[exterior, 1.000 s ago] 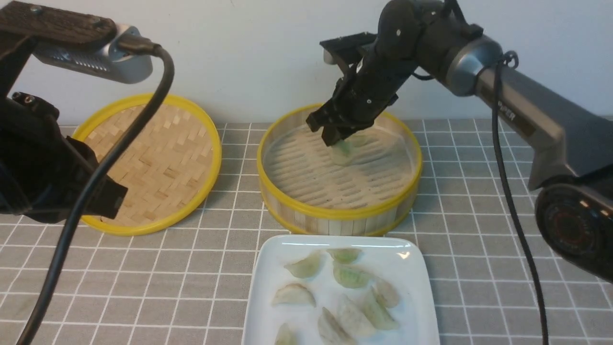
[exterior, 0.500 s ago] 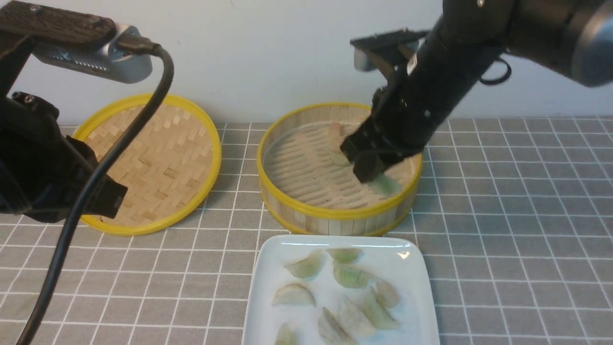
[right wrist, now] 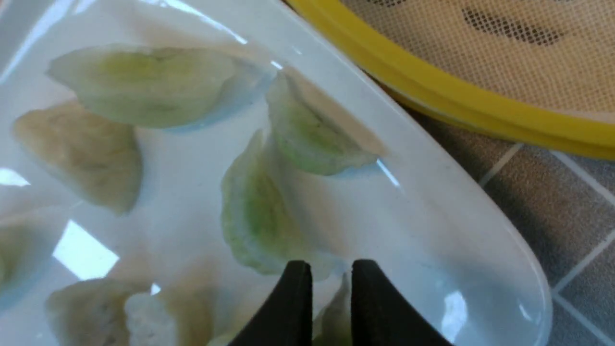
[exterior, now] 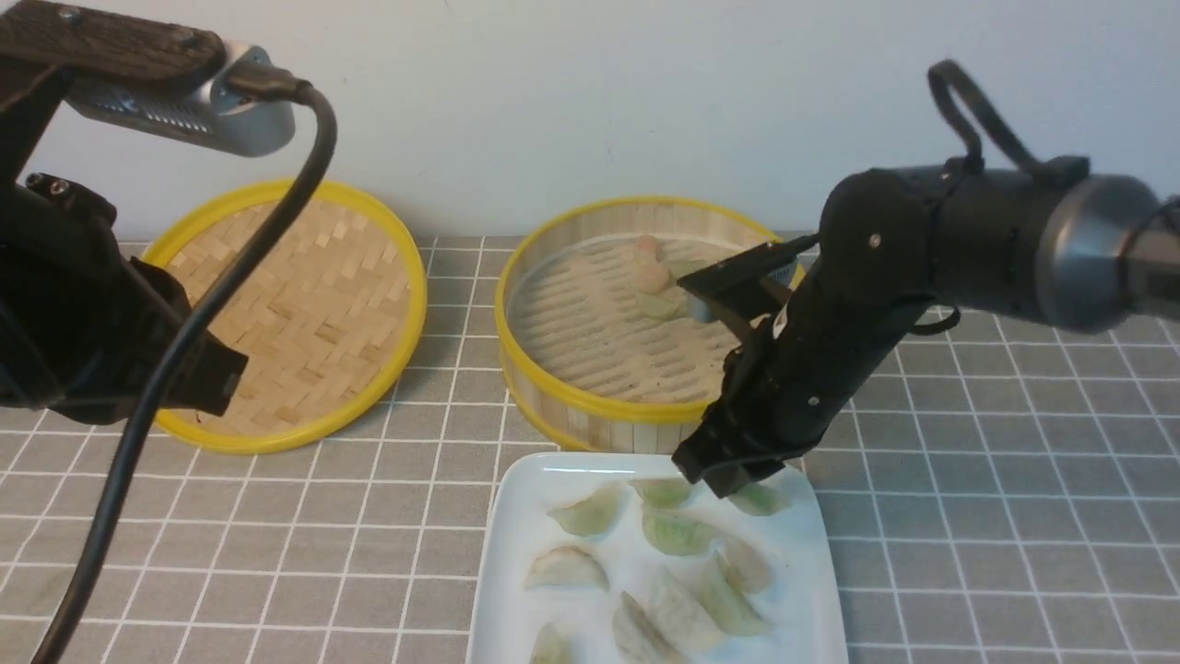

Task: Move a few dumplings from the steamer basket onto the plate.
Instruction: Use the right arm to put the dumpling into the plate, then use the right arm to grab a dumpling from inside the steamer

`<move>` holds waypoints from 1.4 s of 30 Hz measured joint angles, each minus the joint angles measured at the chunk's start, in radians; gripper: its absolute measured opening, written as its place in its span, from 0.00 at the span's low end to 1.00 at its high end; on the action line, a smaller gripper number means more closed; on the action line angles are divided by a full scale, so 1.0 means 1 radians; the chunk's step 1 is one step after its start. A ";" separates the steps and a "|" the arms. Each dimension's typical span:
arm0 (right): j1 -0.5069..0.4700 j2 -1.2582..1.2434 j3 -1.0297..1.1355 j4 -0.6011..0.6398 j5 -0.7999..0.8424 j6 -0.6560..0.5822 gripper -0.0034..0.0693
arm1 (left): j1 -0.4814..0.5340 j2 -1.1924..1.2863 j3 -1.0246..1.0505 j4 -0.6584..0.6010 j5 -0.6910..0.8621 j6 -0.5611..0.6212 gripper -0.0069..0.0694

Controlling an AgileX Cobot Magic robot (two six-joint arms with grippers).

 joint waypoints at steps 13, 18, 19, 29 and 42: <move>-0.034 0.054 -0.181 -0.036 0.030 0.059 0.62 | 0.000 0.000 0.002 0.001 -0.004 0.000 0.08; -0.102 0.141 -0.456 -0.037 0.050 0.057 0.64 | 0.000 0.000 0.002 0.001 -0.005 0.000 0.08; -0.119 0.193 -0.548 -0.040 0.076 0.036 0.64 | 0.000 0.000 0.002 0.001 -0.005 0.000 0.08; -0.126 0.514 -0.903 -0.028 0.162 -0.036 0.65 | 0.000 0.000 0.002 0.001 -0.003 0.000 0.08; -0.127 0.621 -0.993 0.019 0.157 -0.075 0.33 | 0.000 0.000 0.002 0.001 0.004 0.000 0.08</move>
